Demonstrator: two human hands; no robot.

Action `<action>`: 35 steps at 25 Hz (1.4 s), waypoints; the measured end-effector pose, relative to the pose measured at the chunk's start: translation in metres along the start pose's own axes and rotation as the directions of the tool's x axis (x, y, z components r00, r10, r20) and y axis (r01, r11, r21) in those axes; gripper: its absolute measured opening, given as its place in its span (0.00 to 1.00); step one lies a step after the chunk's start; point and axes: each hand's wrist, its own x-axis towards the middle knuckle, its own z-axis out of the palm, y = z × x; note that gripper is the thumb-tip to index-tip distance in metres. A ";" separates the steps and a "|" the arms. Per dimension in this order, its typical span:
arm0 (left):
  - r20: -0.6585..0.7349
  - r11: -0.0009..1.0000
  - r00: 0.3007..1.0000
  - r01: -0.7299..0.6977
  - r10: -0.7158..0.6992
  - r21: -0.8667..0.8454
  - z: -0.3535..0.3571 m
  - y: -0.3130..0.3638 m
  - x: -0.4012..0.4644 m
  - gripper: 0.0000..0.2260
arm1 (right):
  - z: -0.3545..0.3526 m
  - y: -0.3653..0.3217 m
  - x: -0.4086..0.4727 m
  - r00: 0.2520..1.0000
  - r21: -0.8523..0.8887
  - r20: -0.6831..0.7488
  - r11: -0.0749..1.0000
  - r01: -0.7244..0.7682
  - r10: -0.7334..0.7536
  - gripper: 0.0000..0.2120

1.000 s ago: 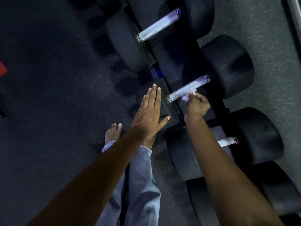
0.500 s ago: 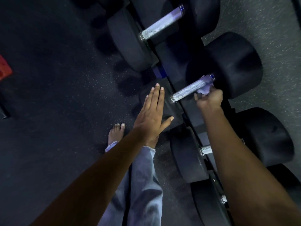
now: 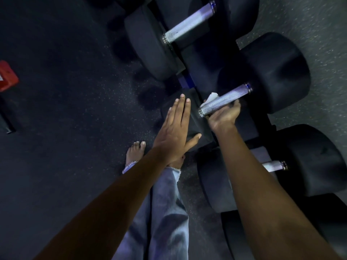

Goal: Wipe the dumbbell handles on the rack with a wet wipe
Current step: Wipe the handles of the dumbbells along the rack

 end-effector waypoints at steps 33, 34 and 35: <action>0.150 0.989 0.985 0.098 -0.081 -0.107 -0.019 0.106 -0.119 0.38 | -0.166 -0.036 -0.147 0.688 -0.836 0.548 -0.285 0.469 -0.475 0.11; 0.142 0.989 0.987 0.093 -0.077 -0.113 -0.011 0.113 -0.123 0.38 | -0.174 -0.035 -0.146 0.677 -0.820 0.572 -0.347 0.455 -0.463 0.08; 0.135 0.990 0.988 0.091 -0.076 -0.109 -0.001 0.120 -0.128 0.38 | -0.185 -0.035 -0.144 0.672 -0.807 0.586 -0.406 0.430 -0.453 0.06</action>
